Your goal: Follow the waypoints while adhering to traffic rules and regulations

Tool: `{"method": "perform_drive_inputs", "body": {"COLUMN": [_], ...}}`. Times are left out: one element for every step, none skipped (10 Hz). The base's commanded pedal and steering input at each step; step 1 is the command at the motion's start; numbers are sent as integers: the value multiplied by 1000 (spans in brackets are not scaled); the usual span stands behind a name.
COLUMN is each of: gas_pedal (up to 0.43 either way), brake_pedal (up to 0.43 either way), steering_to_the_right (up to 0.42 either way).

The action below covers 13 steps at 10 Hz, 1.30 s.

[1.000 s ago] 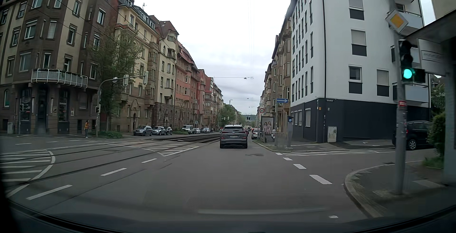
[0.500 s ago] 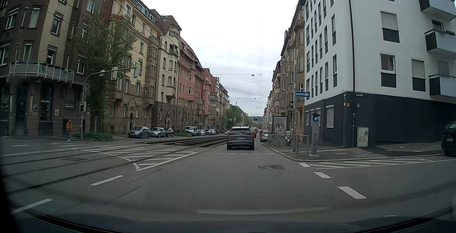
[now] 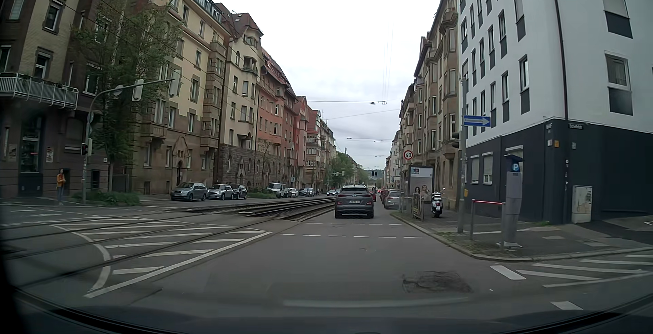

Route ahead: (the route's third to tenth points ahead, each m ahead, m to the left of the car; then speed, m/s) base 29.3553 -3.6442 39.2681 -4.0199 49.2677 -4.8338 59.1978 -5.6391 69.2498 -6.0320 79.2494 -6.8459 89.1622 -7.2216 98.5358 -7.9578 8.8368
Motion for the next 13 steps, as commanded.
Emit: {"method": "perform_drive_inputs", "body": {"gas_pedal": [28, 28, 28, 28, 28, 28, 28, 28, 28, 28, 28, 28, 28], "brake_pedal": [0, 0, 0, 0, 0, 0, 0, 0, 0, 0, 0, 0, 0], "steering_to_the_right": [5, 10, 11, 11, 12, 12, 12, 11, 11, 14, 17, 17, 17]}}
